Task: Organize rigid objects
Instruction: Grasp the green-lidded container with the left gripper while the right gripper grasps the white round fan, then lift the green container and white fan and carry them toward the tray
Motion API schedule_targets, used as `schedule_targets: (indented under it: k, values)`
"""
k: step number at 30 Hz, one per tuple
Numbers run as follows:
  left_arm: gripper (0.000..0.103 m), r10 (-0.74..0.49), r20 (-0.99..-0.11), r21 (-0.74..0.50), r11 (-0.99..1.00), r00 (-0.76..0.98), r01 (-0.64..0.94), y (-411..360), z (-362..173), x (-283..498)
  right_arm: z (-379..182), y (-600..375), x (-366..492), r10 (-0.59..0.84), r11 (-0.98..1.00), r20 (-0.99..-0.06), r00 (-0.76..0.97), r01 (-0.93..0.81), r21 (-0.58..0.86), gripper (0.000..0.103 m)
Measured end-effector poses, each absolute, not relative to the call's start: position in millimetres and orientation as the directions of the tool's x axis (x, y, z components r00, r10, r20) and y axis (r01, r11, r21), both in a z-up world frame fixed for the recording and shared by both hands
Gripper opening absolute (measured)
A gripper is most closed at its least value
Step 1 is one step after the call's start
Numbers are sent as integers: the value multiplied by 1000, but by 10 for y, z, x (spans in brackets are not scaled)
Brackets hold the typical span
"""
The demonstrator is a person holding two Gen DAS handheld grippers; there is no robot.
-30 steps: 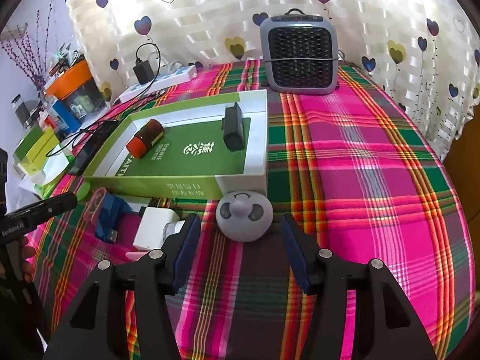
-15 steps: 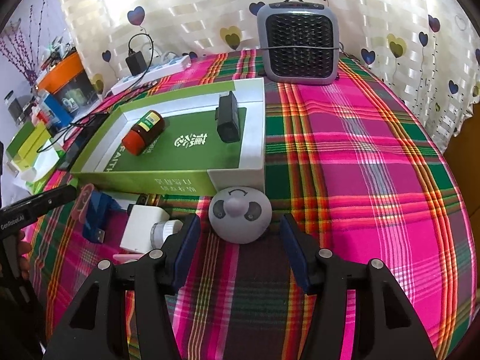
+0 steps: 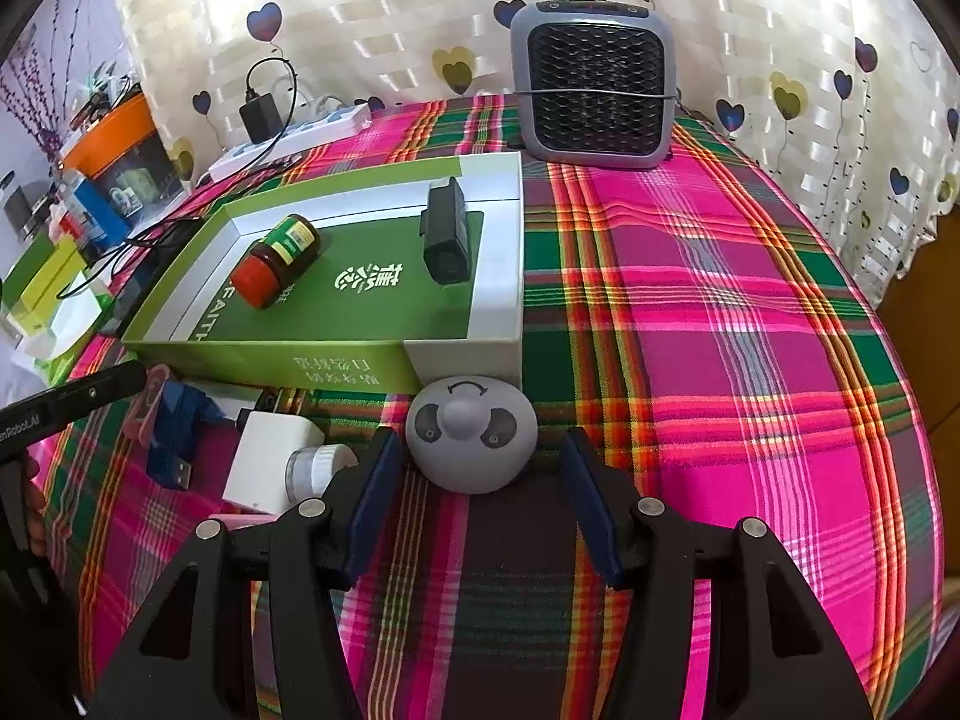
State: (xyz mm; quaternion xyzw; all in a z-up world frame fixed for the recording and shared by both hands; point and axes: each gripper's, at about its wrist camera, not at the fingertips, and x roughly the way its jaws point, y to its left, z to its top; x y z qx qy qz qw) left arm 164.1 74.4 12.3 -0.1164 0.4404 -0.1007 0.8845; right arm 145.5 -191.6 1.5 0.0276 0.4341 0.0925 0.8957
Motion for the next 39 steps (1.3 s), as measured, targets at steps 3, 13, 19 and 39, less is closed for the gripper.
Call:
schedule_targets:
  k: [3,13,19,39]
  values:
    - [35,-291,-751,-304,949,593,81,746,127,1635,14,-1915,1449,186,982,-772,608,-143,125,56]
    - [31,-301,-737,-323,943,605,77,784,156,1606,22,-1912,1434,188,981,-768,612,-148,122,44]
    - [31,-305,-732,-326,942,610,80,794,169,1587,23,-1916,1421,196,980,-763,616,-153,128,43]
    - [31,-313,-726,-339,938,613,77,813,209,1523,51,-2012,1489,296,954,-731,614,-150,260,31]
